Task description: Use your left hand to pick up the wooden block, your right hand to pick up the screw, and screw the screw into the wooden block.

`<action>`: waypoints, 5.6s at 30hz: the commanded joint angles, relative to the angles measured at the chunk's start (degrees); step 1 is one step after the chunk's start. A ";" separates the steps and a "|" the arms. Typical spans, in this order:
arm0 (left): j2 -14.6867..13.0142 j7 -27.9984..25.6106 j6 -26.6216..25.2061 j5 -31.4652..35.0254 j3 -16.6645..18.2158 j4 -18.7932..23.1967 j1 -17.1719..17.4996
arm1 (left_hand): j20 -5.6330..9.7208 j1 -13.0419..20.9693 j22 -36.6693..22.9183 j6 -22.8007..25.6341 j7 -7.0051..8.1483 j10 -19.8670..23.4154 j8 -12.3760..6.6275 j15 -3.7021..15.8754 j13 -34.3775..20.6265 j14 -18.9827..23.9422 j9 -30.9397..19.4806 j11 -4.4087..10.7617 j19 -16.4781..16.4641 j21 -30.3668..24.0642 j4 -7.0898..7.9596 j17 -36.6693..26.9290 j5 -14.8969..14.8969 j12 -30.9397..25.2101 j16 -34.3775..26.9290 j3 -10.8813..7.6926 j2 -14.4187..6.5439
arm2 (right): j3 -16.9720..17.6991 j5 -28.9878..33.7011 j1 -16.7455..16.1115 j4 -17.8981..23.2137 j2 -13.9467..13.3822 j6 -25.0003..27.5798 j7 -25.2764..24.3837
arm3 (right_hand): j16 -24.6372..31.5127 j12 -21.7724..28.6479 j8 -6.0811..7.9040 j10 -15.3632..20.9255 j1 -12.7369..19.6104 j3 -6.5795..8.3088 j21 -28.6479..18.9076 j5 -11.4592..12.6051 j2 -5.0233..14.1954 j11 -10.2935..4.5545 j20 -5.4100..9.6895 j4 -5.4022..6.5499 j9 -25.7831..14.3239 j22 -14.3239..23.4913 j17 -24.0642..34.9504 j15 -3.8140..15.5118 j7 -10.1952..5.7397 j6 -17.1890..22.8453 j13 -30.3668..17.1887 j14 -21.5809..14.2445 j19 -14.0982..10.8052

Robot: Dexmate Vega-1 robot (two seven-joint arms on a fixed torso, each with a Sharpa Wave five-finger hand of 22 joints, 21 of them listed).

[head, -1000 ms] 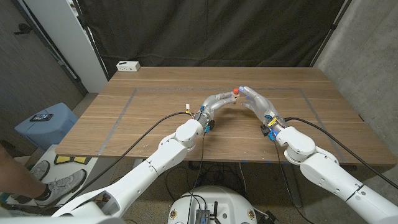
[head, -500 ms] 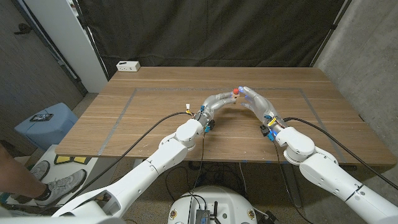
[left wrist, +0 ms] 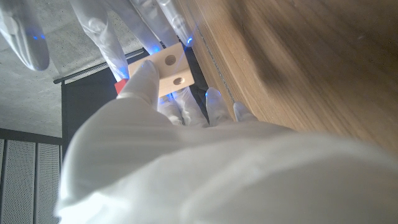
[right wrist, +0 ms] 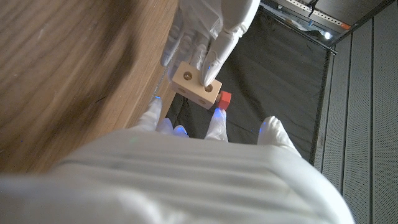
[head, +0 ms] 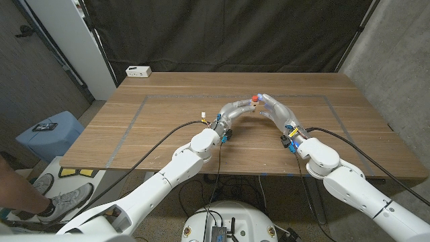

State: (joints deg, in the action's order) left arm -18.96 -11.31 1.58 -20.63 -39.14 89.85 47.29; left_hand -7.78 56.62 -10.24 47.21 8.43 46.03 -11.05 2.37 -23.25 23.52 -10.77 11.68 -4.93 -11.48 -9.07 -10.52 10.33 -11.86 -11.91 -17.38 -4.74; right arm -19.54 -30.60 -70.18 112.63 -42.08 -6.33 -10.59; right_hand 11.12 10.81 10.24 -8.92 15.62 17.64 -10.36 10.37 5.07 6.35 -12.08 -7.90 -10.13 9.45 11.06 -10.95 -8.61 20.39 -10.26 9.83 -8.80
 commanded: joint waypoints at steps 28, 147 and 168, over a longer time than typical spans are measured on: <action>0.50 0.09 0.58 -0.16 0.01 -0.90 -0.21 | -0.37 0.04 -0.22 0.31 -0.12 0.55 -0.23 3.44 -0.12 0.42 -0.17 -0.09 -0.22 -0.22 0.29 -0.11 0.46 -0.36 -0.33 -0.15 -0.52 | -0.10 1.29 -1.61 1.85 0.43 -0.04 -1.89 | 0.51 0.36 0.63 0.59 -0.18 -0.09 -0.38 -0.01 0.19 0.01 0.09 0.00 -0.02 0.18 0.10 0.25 0.30 1.85 -0.19 1.60 -0.15; 0.84 1.39 1.70 0.46 -0.57 -1.78 -1.00 | -0.34 0.64 -0.22 -0.03 0.10 0.30 -0.23 3.47 -0.15 0.21 -0.17 0.05 -0.08 -0.16 0.24 -0.16 0.40 -0.31 -0.39 0.15 -0.35 | 2.36 -4.97 -0.44 -1.53 -1.07 -0.77 3.59 | -0.16 -0.45 -0.50 -0.81 -1.43 -1.07 0.45 -0.44 -0.40 1.15 2.54 0.80 0.02 -0.02 0.57 -0.38 2.22 -2.73 -0.25 2.25 -2.57; 0.87 1.15 1.71 0.97 -0.77 -1.63 -0.94 | -0.36 0.74 -0.22 0.12 0.12 0.32 -0.30 3.55 -0.13 0.23 -0.17 0.08 -0.06 -0.17 0.20 -0.14 0.40 -0.32 -0.41 0.21 -0.33 | 1.93 -5.51 -0.09 -1.64 -1.20 -1.26 4.63 | -0.04 -0.27 -0.08 -1.29 -2.79 -1.57 0.37 -0.37 -0.32 1.07 2.24 1.47 0.03 0.03 0.76 -0.46 2.25 -2.61 -0.26 2.93 -1.48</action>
State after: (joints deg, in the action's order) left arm -18.06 -9.97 3.25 -19.90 -39.81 87.99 46.25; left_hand -7.78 57.00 -10.24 46.76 8.65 46.06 -11.06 2.37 -23.24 23.52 -10.82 11.71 -4.93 -11.48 -9.16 -10.52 10.41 -11.88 -11.91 -16.81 -4.81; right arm -17.34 -35.80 -70.49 111.12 -43.26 -7.31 -6.50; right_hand 11.13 10.36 9.76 -9.65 13.34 16.29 -9.95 9.95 4.75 7.47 -9.83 -6.55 -10.09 9.35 11.61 -11.15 -6.45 17.79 -10.26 10.06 -10.63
